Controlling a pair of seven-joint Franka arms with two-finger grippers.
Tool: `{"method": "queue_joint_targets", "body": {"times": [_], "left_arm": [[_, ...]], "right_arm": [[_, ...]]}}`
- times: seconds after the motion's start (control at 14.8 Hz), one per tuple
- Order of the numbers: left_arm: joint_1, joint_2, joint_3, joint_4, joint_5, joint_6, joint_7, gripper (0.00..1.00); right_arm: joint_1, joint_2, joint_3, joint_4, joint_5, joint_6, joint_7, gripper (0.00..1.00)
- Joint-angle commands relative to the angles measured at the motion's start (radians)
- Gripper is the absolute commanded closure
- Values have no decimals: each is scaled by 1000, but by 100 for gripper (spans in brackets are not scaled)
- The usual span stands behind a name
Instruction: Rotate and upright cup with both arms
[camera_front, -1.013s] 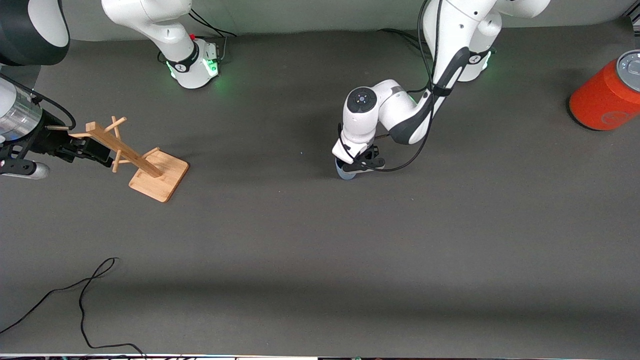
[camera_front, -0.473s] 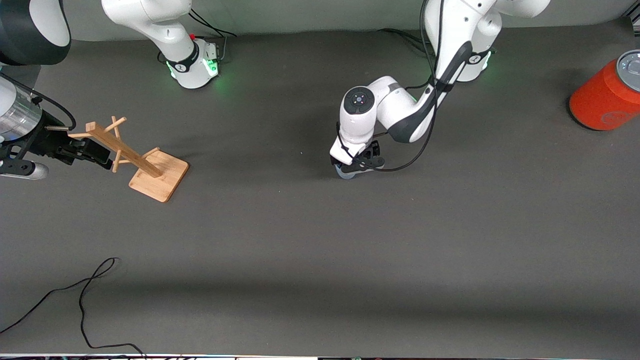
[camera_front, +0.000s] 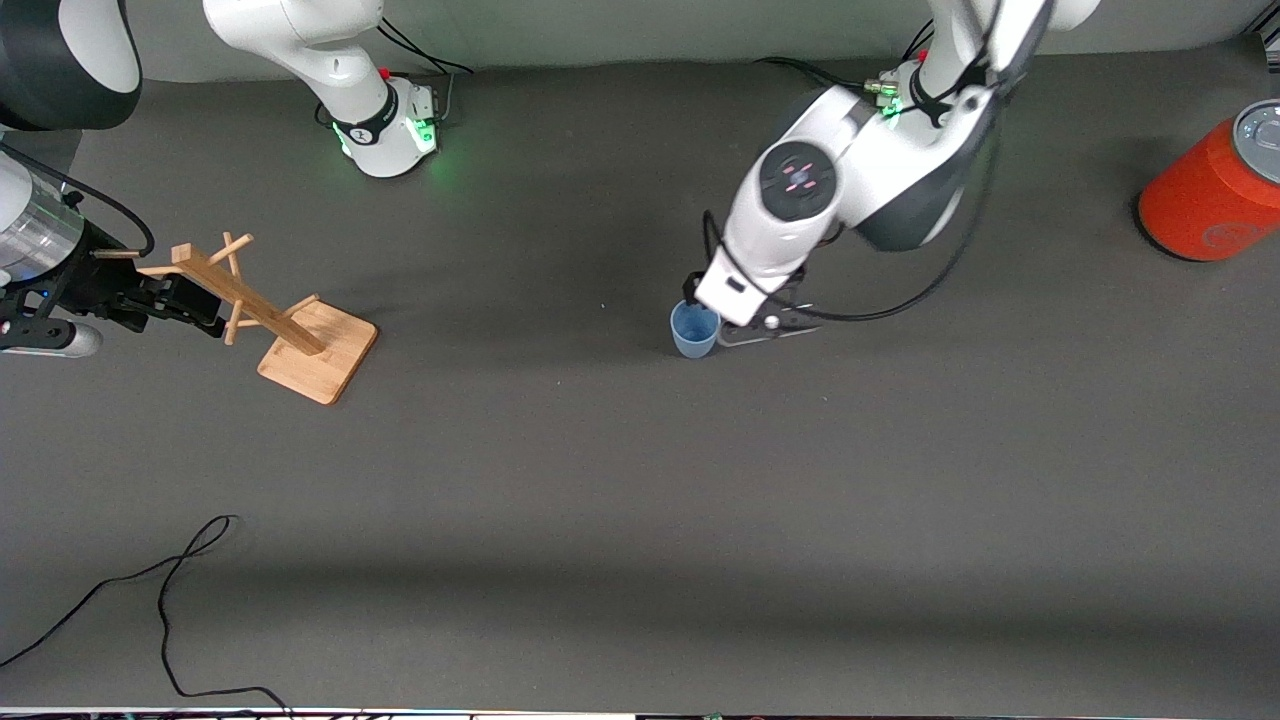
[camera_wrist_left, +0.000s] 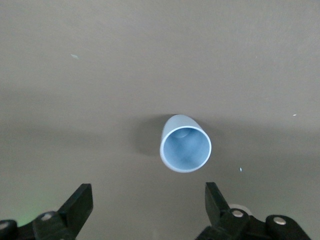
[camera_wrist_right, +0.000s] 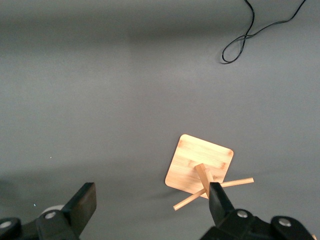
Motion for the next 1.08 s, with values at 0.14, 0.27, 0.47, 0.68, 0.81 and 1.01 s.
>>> {"method": "queue_joint_targets", "body": {"times": [0.14, 0.27, 0.47, 0.68, 0.81, 1.01], "left_arm": [[143, -149, -2, 50, -23, -182, 168, 0], [226, -194, 0, 53, -23, -239, 273, 0], [373, -237, 3, 58, -11, -313, 489, 0], [414, -245, 79, 83, 0, -318, 638, 0], [354, -243, 162, 89, 23, -316, 686, 0], [328, -236, 210, 96, 75, -316, 768, 0]], "right_arm": [[5, 15, 1, 43, 93, -6, -6, 0], [2, 15, -1, 44, 114, -9, -6, 0], [-1, 8, 9, 40, 99, -40, -21, 0], [-66, 6, 88, 40, 50, -40, -26, 0], [-86, 5, 125, 41, 26, -40, -24, 0], [-115, 8, 128, 43, 35, -40, -26, 0]]}}
